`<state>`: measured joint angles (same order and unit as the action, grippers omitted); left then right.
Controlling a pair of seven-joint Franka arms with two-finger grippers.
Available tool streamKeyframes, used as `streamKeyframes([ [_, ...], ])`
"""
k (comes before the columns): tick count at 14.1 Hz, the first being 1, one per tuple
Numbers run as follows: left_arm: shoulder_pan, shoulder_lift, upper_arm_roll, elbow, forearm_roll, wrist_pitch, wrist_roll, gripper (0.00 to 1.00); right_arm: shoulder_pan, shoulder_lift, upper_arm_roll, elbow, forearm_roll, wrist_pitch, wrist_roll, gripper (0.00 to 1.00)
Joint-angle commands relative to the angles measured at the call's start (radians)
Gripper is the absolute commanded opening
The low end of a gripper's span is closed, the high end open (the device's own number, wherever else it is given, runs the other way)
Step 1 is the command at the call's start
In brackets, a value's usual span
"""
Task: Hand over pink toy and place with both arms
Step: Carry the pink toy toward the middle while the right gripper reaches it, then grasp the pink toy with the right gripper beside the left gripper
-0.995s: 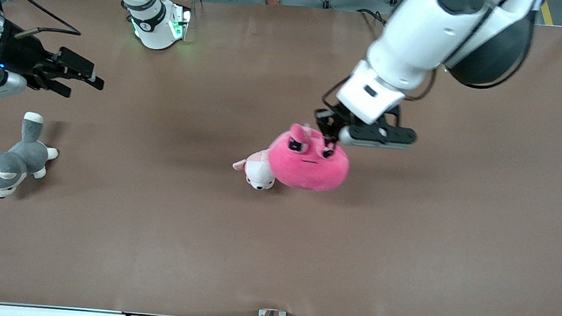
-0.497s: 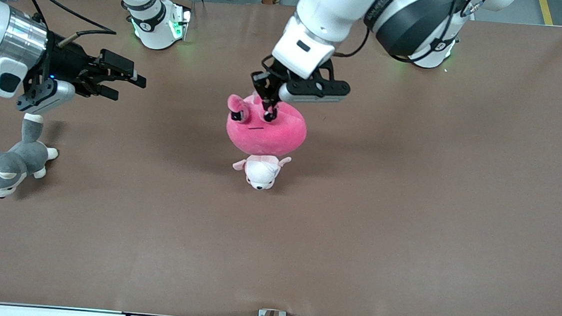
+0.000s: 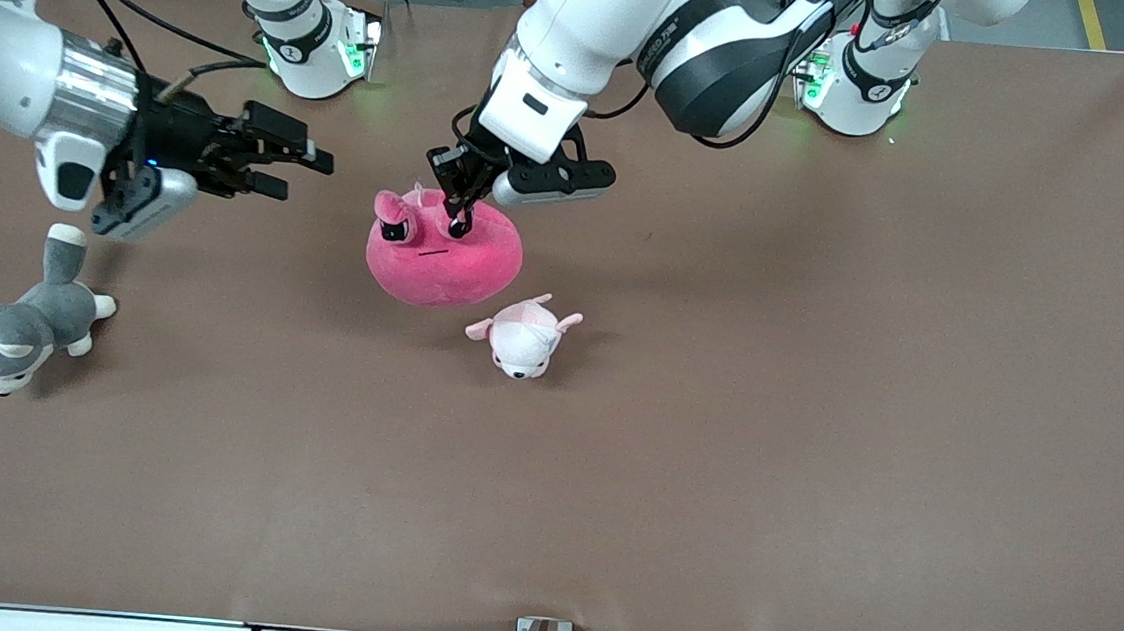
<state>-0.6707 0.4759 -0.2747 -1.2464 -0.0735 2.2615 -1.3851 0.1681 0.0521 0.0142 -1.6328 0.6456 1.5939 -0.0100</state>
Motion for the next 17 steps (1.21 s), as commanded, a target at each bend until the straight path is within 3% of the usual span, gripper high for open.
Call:
streamKeyframes([
  [1, -0.013, 0.003, 0.002, 0.031, -0.016, 0.01, -0.034, 0.0, 0.036, 0.038, -0.01, 0.016, 0.022, 0.038, 0.007, 0.85],
  [5, -0.018, -0.003, 0.0, 0.031, -0.016, 0.016, -0.037, 0.0, 0.093, 0.07, -0.01, 0.011, 0.009, 0.069, 0.018, 0.85],
  [11, -0.018, -0.005, 0.002, 0.031, -0.016, 0.016, -0.037, 0.0, 0.12, 0.084, -0.01, 0.005, -0.049, 0.084, 0.021, 0.85],
  [17, -0.02, -0.005, 0.002, 0.028, -0.016, 0.016, -0.04, 0.0, 0.134, 0.084, -0.01, 0.005, -0.05, 0.089, 0.022, 0.81],
])
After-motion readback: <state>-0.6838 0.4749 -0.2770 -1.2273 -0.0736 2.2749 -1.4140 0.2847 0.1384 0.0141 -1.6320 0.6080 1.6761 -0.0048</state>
